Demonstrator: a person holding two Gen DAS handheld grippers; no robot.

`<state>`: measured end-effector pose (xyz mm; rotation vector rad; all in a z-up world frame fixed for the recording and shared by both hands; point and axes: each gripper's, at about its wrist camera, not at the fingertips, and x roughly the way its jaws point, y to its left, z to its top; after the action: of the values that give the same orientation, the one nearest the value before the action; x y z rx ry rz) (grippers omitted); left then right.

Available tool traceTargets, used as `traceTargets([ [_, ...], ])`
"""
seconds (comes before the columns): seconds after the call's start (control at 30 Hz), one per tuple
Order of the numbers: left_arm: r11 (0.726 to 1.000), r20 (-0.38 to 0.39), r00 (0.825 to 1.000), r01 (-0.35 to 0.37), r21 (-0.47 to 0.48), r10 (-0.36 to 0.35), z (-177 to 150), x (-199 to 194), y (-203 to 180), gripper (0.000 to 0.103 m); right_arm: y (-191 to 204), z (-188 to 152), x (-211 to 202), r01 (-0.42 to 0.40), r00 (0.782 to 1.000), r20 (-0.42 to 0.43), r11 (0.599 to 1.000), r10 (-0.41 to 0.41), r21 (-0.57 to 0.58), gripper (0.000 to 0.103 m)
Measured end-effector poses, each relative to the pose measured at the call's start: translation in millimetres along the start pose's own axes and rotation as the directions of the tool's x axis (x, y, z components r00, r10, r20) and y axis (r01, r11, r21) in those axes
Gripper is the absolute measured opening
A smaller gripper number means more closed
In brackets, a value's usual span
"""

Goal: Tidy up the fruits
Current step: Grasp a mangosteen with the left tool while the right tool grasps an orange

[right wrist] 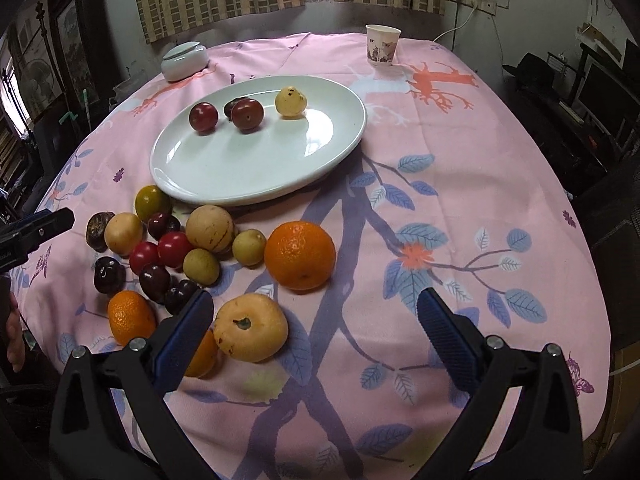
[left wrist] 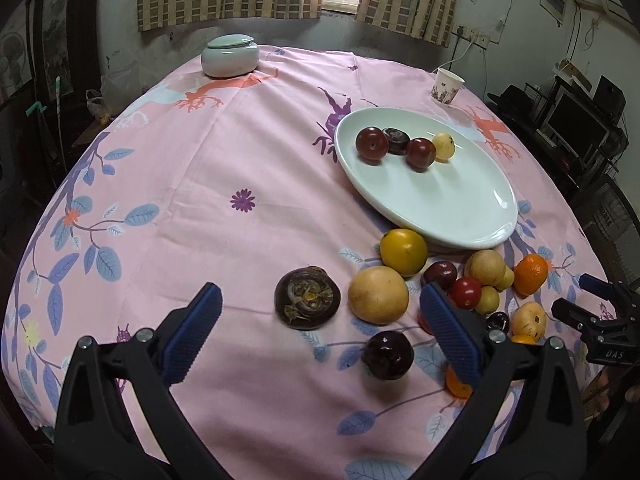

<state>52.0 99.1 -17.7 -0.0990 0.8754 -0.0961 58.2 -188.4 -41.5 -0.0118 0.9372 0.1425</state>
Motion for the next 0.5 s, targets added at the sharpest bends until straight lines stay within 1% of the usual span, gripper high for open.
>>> traceTargets([
  [0.17,1.000,-0.007,1.000,-0.013,-0.010,0.013,-3,0,4,0.101,-1,10,22,-0.019,1.000,-0.024,1.000,0.020,0.018,0.102],
  [0.27,0.999,-0.013,1.000,-0.023,-0.022,0.023,-4,1,9,0.101,-2,14,31,-0.011,1.000,-0.024,1.000,0.012,0.023,0.102],
  [0.3,0.999,-0.016,1.000,-0.026,-0.025,0.025,-4,2,11,0.101,-4,15,33,-0.012,1.000,-0.017,0.999,0.012,0.031,0.100],
  [0.33,0.999,-0.019,0.999,-0.028,-0.028,0.028,-4,3,12,0.101,-6,15,34,-0.023,1.000,-0.007,0.999,0.024,0.045,0.086],
  [0.37,0.999,-0.022,0.999,-0.030,-0.031,0.029,-4,4,13,0.101,-8,16,37,-0.043,0.999,-0.012,0.997,0.044,0.056,0.074],
  [0.4,0.999,-0.025,0.999,-0.030,-0.032,0.029,-4,4,14,0.101,-10,17,43,-0.071,0.997,-0.037,0.995,0.073,0.067,0.061],
  [0.47,0.999,-0.029,0.999,-0.030,-0.030,0.029,-4,5,14,0.101,-12,16,53,-0.139,0.987,-0.069,0.986,0.146,0.094,0.055],
  [0.5,0.999,-0.031,0.999,-0.032,-0.027,0.031,-4,6,14,0.101,-10,16,52,-0.150,0.986,-0.058,0.984,0.156,0.097,0.046],
])
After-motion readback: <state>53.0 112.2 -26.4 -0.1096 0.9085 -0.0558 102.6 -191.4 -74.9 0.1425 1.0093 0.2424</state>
